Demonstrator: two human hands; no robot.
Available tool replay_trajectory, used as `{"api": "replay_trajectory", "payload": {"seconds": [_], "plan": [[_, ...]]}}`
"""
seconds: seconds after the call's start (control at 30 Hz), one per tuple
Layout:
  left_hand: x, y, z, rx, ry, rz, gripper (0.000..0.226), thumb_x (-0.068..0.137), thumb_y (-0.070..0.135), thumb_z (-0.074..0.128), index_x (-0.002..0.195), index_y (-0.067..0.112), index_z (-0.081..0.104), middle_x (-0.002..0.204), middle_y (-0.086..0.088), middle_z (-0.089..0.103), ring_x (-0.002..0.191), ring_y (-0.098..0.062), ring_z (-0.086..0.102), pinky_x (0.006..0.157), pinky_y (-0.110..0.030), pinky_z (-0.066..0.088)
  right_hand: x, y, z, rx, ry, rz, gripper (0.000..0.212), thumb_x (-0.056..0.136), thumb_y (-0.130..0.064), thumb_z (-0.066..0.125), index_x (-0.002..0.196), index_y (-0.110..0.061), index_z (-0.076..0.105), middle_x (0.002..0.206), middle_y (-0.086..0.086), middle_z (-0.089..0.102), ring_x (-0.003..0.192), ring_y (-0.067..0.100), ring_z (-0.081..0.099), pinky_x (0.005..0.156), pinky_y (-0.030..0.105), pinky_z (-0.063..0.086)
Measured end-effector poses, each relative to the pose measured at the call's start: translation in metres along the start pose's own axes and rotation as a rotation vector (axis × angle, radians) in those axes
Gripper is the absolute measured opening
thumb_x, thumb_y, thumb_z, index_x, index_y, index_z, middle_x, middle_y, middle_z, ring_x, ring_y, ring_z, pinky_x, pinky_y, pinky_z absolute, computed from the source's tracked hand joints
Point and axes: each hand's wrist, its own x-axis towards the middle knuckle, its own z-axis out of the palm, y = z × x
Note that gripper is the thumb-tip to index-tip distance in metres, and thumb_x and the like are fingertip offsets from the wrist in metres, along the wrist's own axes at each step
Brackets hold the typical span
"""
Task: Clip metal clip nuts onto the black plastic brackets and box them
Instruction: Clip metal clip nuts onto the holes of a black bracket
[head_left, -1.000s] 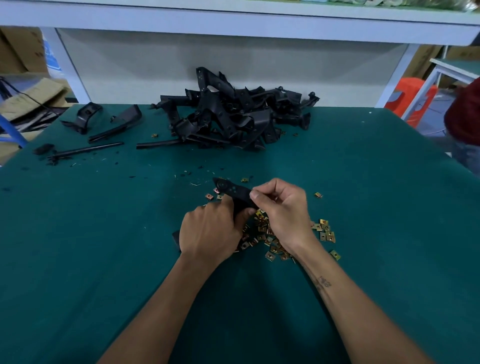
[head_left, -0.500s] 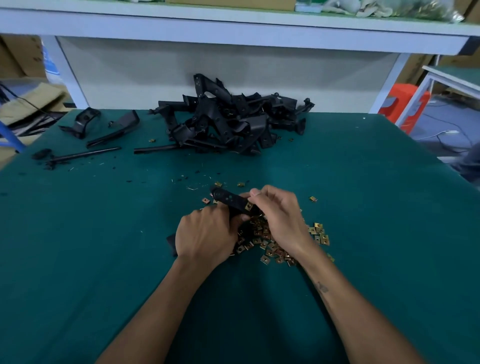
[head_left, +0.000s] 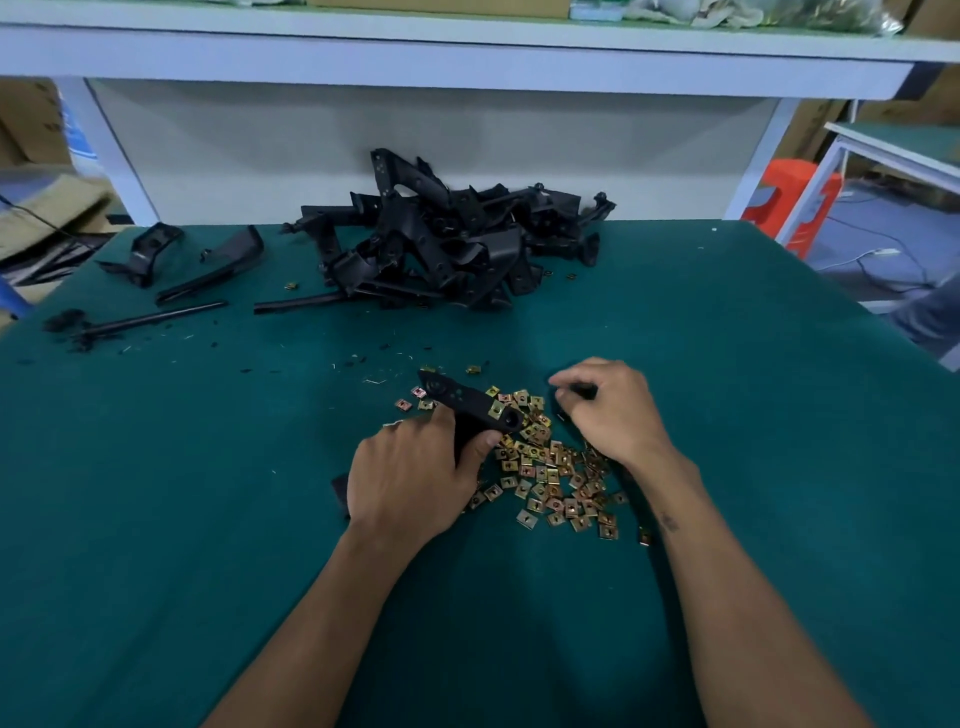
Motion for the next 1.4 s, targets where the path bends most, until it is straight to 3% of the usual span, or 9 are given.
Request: {"api": "replay_trajectory", "payload": {"seconds": [0.1,0.3,0.43,0.7,0.8,0.97,1.07,1.23,1.4], "plan": [[0.0,0.001,0.0,0.007,0.005,0.006,0.053,0.096,0.071,0.028,0.077,0.022,0.036,0.07,-0.003,0.067,0.058,-0.031,0.065,0.05,-0.03,0.028,0.005,-0.004,0.004,-0.128,-0.109,-0.044,0.026,0.094,-0.018,0.072,0.118,-0.023,0.077,0.115,-0.007,0.061,0.119,0.02,0.049,0.104,0.042,0.042],[0.001,0.0,0.001,0.013,-0.002,-0.004,0.053,0.095,0.073,0.025,0.079,0.023,0.036,0.075,-0.002,0.068,0.063,-0.031,0.066,0.052,-0.032,0.029,0.002,-0.011,0.006,-0.207,-0.145,-0.132,0.033,0.098,-0.016,0.067,0.126,-0.03,0.073,0.111,-0.012,0.057,0.114,0.018,0.047,0.093,0.042,0.047],[0.0,0.0,0.0,0.002,-0.002,0.002,0.052,0.095,0.072,0.027,0.079,0.023,0.035,0.075,-0.002,0.068,0.063,-0.031,0.066,0.052,-0.032,0.03,0.002,-0.013,0.006,-0.23,-0.141,-0.161,0.022,0.097,-0.013,0.067,0.115,-0.022,0.076,0.108,-0.009,0.059,0.113,0.019,0.053,0.092,0.045,0.049],[-0.001,0.0,0.001,0.014,-0.03,-0.006,0.055,0.092,0.075,0.014,0.084,0.025,0.036,0.081,-0.001,0.07,0.07,-0.03,0.067,0.055,-0.033,0.031,0.001,-0.013,0.008,-0.19,-0.113,-0.15,0.025,0.097,-0.008,0.067,0.12,-0.016,0.071,0.105,-0.006,0.058,0.098,0.012,0.056,0.086,0.026,0.046],[-0.001,0.0,0.001,0.023,-0.048,-0.008,0.059,0.091,0.077,0.011,0.084,0.024,0.036,0.082,0.0,0.069,0.071,-0.029,0.068,0.055,-0.033,0.032,0.0,-0.011,0.008,-0.159,-0.099,-0.135,0.02,0.097,-0.002,0.064,0.11,-0.014,0.074,0.104,-0.006,0.059,0.095,0.01,0.058,0.079,0.018,0.045],[0.0,-0.001,0.002,0.03,-0.063,-0.012,0.062,0.09,0.078,0.005,0.083,0.025,0.037,0.081,0.001,0.069,0.07,-0.028,0.067,0.055,-0.033,0.033,-0.005,-0.015,0.001,0.112,-0.067,-0.102,0.024,0.099,-0.003,0.062,0.093,-0.026,0.065,0.088,-0.009,0.066,0.082,0.004,0.061,0.072,0.013,0.045],[0.001,-0.002,0.003,0.047,-0.075,-0.009,0.06,0.091,0.077,0.01,0.084,0.024,0.039,0.083,0.0,0.07,0.071,-0.029,0.067,0.055,-0.033,0.034,-0.012,-0.028,-0.001,0.413,-0.059,-0.106,0.025,0.1,-0.005,0.062,0.1,-0.03,0.068,0.08,-0.009,0.068,0.071,0.009,0.062,0.07,0.017,0.048],[0.002,-0.002,0.005,0.074,-0.084,-0.017,0.069,0.092,0.076,0.013,0.097,0.024,0.057,0.085,0.0,0.071,0.072,-0.029,0.068,0.055,-0.033,0.036,-0.015,-0.051,0.013,0.807,-0.021,-0.09,0.028,0.102,-0.001,0.057,0.107,-0.022,0.075,0.083,-0.004,0.067,0.075,0.011,0.063,0.075,0.021,0.053],[0.001,0.0,0.004,0.078,-0.072,-0.019,0.071,0.091,0.076,0.011,0.1,0.024,0.059,0.086,-0.001,0.072,0.073,-0.03,0.069,0.055,-0.033,0.034,-0.013,-0.056,0.028,0.87,0.012,0.065,0.026,0.103,0.001,0.054,0.102,-0.017,0.073,0.084,-0.006,0.073,0.084,0.01,0.07,0.077,0.019,0.054]]}}
